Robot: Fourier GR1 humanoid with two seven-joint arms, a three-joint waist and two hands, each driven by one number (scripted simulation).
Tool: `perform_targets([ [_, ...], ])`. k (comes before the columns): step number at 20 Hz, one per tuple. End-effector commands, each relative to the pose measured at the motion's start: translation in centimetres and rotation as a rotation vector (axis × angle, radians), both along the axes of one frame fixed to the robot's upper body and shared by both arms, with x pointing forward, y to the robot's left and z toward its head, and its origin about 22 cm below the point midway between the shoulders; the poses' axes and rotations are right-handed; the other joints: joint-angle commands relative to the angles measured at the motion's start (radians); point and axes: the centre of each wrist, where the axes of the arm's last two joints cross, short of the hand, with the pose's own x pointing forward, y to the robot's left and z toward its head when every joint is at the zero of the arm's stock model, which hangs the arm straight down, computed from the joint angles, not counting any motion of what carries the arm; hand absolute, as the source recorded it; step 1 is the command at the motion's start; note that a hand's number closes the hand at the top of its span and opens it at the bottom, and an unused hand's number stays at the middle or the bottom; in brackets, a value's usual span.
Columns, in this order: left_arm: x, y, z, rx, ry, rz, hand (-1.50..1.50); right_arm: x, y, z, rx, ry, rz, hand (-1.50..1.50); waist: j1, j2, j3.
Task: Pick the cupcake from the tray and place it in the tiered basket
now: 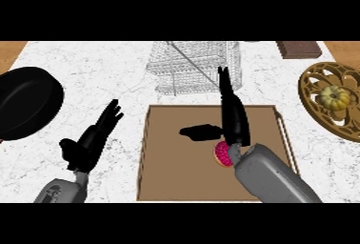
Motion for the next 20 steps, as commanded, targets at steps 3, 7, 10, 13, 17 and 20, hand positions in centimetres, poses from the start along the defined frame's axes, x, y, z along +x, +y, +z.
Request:
perform_targets([
  [3,-0.5,0.4,-0.4,0.005,0.015,0.013,0.0,0.9,-2.6,1.2,-0.497,0.233,0.064,-1.5,-0.008,-0.026,-0.013],
  [7,0.1,0.9,-0.3,0.025,0.007,0.024,0.0,0.4,-1.3,3.8,-0.753,0.373,0.119,-1.5,-0.01,-0.022,-0.012],
  [10,0.1,0.2,0.3,0.001,0.0,-0.007,0.0,-0.9,1.6,7.3,-0.838,0.462,0.154,-1.5,0.006,-0.017,-0.006],
  [13,0.6,-0.1,0.3,-0.003,-0.006,0.001,0.0,-2.3,3.3,11.6,-0.863,0.492,0.173,-1.5,-0.002,-0.012,-0.004],
  [17,-0.4,0.2,-0.8,0.012,-0.001,0.015,0.0,-3.6,4.7,12.9,-0.854,0.533,0.162,-1.5,0.001,-0.008,-0.003],
  [20,-0.1,-0.8,-0.1,0.005,0.005,-0.003,0.0,-3.8,3.2,11.6,-0.853,0.546,0.102,-1.5,-0.004,-0.006,0.0],
])
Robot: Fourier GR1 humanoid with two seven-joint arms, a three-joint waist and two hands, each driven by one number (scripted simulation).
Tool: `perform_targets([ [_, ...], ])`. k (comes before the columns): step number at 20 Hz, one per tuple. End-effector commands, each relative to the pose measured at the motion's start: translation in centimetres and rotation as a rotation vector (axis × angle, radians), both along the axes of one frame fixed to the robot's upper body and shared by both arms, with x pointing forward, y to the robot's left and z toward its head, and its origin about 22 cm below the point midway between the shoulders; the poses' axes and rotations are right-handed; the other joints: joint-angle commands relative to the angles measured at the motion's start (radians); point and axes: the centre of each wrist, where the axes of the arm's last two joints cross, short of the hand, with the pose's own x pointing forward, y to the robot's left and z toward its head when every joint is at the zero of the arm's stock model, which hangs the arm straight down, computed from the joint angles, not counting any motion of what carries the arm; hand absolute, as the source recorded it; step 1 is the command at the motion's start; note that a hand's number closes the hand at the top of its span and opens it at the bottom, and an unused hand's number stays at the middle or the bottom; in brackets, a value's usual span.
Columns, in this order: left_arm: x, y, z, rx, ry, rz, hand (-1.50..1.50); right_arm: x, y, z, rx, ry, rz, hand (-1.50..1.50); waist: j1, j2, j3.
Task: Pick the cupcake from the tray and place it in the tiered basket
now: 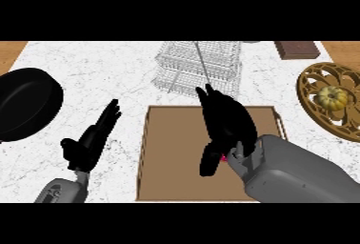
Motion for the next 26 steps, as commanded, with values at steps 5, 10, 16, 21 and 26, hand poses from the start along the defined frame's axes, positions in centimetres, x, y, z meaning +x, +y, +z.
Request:
perform_targets([
  [5,-0.8,0.7,0.0,-0.007,-0.009,0.005,0.0,0.4,0.1,-0.2,-0.229,0.006,-0.223,-1.5,0.012,0.001,0.001],
  [10,-1.0,1.6,-0.7,0.008,0.001,0.012,0.0,1.2,-0.7,-2.1,-0.269,0.104,-0.257,-1.5,0.006,0.005,0.0],
  [16,-0.1,-1.1,-0.4,0.003,-0.006,-0.011,0.0,-0.6,-0.1,-4.4,-0.19,0.122,-0.28,-1.5,0.005,0.01,0.002],
  [21,-1.0,0.3,-0.5,-0.002,-0.021,-0.002,0.0,-0.8,-1.4,-5.5,-0.228,0.111,-0.328,-1.5,0.016,0.012,0.003],
  [26,-0.4,-0.6,-0.3,-0.003,-0.017,-0.007,0.0,-1.5,-1.4,-7.3,-0.23,0.14,-0.359,-1.5,0.013,0.013,0.003],
])
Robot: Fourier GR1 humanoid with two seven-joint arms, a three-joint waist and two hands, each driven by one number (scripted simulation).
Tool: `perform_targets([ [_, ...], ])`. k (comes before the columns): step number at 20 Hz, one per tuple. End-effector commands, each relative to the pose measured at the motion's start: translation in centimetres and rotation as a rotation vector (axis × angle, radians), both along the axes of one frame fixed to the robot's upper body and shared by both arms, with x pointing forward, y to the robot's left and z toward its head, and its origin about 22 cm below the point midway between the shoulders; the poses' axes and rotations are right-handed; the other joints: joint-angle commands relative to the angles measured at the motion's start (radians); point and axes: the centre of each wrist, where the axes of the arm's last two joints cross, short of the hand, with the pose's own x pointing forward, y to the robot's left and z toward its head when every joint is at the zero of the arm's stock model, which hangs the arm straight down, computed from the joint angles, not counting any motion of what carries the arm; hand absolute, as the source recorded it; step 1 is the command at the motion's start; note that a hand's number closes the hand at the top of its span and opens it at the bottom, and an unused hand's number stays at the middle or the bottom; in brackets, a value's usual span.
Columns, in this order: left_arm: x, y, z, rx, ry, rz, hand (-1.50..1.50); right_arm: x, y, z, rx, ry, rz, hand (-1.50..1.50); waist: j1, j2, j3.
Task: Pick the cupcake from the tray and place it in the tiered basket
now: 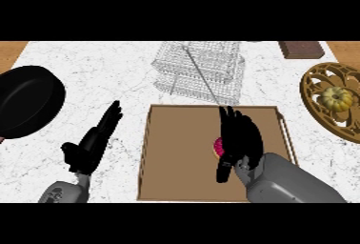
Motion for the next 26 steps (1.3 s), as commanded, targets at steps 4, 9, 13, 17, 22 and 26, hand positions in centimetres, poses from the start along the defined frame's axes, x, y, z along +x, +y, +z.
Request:
perform_targets([
  [4,1.3,1.5,0.0,-0.006,0.01,-0.002,0.0,-0.6,-1.4,-1.0,-0.085,0.077,-0.192,-1.5,0.0,0.005,0.0],
  [9,1.2,-0.9,1.7,-0.021,0.001,-0.024,0.0,-2.1,-1.6,-3.5,-0.076,0.085,-0.188,-1.5,0.008,0.004,0.001],
  [13,0.9,1.0,0.7,0.006,-0.011,-0.004,0.0,-1.5,-1.2,-2.8,-0.069,0.067,-0.179,-1.5,0.013,0.006,0.001],
  [17,-0.1,0.5,-1.1,0.008,-0.009,-0.009,0.0,-1.6,-0.7,-4.8,0.072,-0.007,-0.159,1.5,0.015,0.007,0.001],
  [22,2.2,-0.1,1.2,-0.01,0.005,-0.012,0.0,-0.9,0.4,-3.3,0.055,-0.087,-0.113,1.5,0.013,0.007,0.001],
  [26,0.2,-0.6,0.2,-0.004,0.007,-0.01,0.0,-2.2,0.1,-5.2,0.048,-0.104,-0.097,1.5,0.015,0.006,0.001],
])
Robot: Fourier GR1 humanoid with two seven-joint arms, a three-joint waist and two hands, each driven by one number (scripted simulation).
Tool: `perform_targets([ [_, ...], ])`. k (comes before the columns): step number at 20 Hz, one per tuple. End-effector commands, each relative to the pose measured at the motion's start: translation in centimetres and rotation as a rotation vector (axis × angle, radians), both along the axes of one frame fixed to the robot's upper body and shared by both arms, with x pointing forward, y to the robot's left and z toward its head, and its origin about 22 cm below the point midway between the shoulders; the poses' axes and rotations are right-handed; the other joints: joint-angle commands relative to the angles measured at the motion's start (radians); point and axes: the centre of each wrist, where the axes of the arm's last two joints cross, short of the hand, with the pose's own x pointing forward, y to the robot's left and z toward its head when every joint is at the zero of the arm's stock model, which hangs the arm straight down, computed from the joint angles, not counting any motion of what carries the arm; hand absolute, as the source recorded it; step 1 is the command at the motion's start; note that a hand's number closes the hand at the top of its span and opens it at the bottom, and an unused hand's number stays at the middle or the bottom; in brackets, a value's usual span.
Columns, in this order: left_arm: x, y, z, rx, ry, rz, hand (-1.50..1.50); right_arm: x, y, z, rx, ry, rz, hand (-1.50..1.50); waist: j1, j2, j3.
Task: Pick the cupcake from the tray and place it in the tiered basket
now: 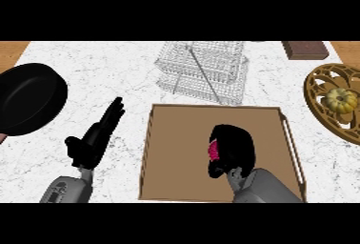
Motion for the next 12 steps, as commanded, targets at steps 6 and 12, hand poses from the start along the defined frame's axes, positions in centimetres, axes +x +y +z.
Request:
perform_targets([
  [6,-0.5,1.5,0.7,0.009,-0.017,0.012,0.0,2.1,-10.3,2.3,-0.139,-0.034,-0.089,1.5,-0.014,-0.001,0.0],
  [12,-1.9,1.3,-1.3,-0.014,0.018,0.011,0.0,2.0,-23.0,7.7,-0.262,-0.119,-0.139,1.5,-0.026,-0.002,0.0],
])
